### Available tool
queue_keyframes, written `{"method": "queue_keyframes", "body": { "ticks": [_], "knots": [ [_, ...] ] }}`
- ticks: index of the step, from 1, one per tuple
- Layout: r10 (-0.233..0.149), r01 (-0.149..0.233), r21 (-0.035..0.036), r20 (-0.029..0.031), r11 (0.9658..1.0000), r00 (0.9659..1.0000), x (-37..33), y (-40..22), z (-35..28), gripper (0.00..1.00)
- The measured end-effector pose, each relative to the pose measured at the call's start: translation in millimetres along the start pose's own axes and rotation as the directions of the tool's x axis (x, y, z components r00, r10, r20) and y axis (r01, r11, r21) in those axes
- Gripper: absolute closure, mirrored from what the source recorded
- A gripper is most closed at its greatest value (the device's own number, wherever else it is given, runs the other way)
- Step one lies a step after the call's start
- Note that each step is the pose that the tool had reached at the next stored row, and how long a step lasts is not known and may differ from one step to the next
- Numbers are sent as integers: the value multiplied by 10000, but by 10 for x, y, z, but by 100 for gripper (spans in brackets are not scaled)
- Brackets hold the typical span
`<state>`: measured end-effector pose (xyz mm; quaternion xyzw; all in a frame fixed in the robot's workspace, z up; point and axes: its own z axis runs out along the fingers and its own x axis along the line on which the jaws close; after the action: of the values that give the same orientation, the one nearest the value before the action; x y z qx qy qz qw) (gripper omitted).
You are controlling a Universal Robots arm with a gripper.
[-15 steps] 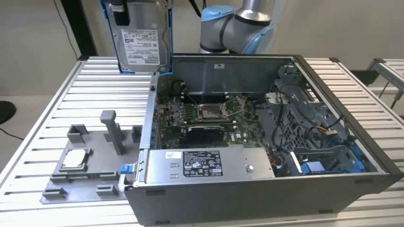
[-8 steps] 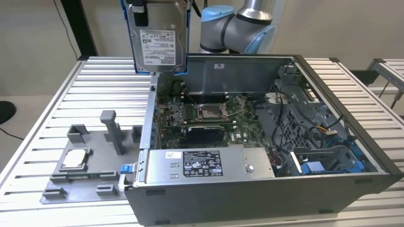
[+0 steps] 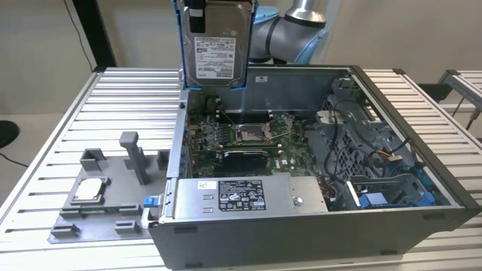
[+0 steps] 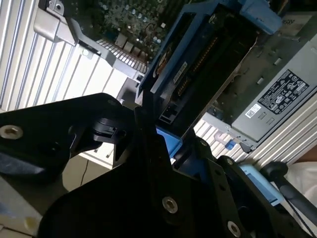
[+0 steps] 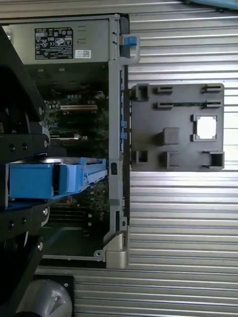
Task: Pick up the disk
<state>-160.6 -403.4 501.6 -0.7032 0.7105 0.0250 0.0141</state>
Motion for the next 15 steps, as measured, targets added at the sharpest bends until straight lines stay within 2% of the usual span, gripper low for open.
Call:
{"method": "queue_keyframes", "body": {
  "ticks": [7, 15],
  "knots": [
    [1, -1, -10, -1, 10000, 10000, 56, -321, -2, 100],
    [2, -2, -15, 0, 10000, 10000, 157, -665, -8, 100]
  ]
}}
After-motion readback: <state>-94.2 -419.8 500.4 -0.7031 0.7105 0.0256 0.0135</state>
